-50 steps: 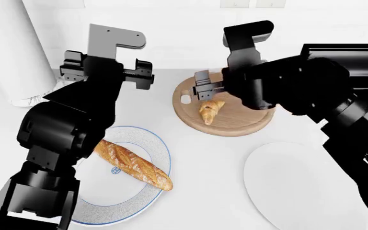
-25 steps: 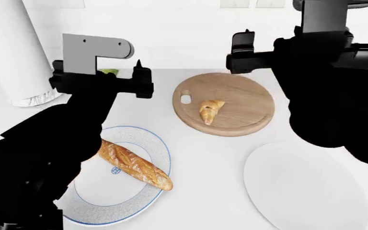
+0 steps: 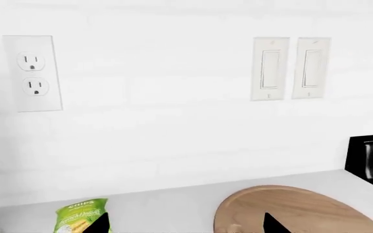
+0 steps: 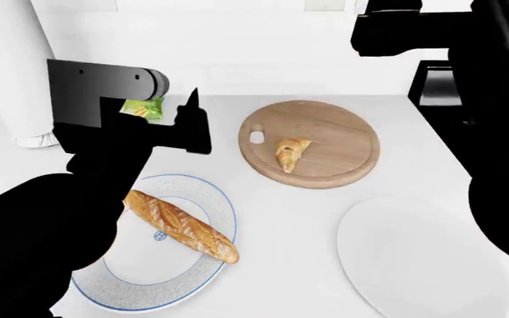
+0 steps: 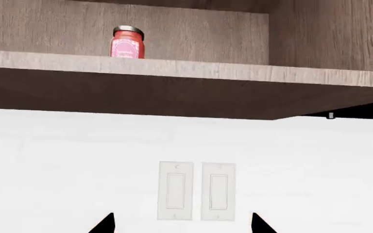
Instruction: From the different types of pastries on the counter, select a croissant and place it on the cutting board. Then retrieve a jar of jam from the cabinet and place it alongside the croissant on the cutting board.
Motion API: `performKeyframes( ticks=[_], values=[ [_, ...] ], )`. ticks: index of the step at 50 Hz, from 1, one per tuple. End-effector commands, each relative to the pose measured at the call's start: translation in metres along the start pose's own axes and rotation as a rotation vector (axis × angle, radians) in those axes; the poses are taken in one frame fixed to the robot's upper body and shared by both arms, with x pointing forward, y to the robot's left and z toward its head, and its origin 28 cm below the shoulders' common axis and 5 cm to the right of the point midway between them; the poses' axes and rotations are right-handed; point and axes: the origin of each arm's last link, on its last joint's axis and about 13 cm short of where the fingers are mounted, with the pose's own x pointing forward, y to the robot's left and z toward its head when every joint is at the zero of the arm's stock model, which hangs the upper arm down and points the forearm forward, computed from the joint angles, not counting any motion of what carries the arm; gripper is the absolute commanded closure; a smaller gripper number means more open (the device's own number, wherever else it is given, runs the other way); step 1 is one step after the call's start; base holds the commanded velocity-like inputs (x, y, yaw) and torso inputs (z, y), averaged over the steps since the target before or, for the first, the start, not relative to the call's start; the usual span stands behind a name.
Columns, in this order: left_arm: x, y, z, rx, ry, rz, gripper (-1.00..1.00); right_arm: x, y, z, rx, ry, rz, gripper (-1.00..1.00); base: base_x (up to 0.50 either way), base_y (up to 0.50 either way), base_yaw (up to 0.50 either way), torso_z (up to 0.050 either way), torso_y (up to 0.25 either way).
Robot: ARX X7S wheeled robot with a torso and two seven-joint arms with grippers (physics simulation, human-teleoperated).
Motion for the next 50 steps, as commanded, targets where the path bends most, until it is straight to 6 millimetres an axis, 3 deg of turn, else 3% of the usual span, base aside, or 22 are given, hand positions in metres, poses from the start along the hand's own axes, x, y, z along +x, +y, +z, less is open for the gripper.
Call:
performKeyframes(
  ticks=[1,7,18,31,44,50],
  values=[
    [-0.009,0.000,0.001,-0.014,0.001,-0.024,-1.00,-0.006,0.006,0.018,-0.046,-0.104,0.027,-1.00,0.00,0.00,0.00,0.000,0.000],
    [-0.008,-0.002,-0.003,-0.011,0.006,-0.039,-1.00,0.024,0.021,0.011,-0.075,-0.125,0.034,-1.00,0.00,0.00,0.00,0.000,0.000],
    [-0.005,-0.001,-0.007,-0.013,0.013,-0.040,-1.00,0.034,0.018,0.060,-0.017,-0.157,0.096,-1.00,0.00,0.00,0.00,0.000,0.000],
    [-0.004,0.006,-0.008,-0.026,0.012,-0.026,-1.00,0.069,0.030,0.087,0.002,-0.178,0.146,-1.00,0.00,0.00,0.00,0.000,0.000],
    [-0.001,0.010,-0.010,-0.038,0.013,-0.036,-1.00,0.110,0.039,0.095,-0.032,-0.135,0.112,-1.00,0.00,0.00,0.00,0.000,0.000],
    [0.003,0.011,-0.012,-0.045,0.015,-0.005,-1.00,0.138,0.034,0.082,-0.019,-0.092,0.069,-1.00,0.00,0.00,0.00,0.000,0.000]
  ],
)
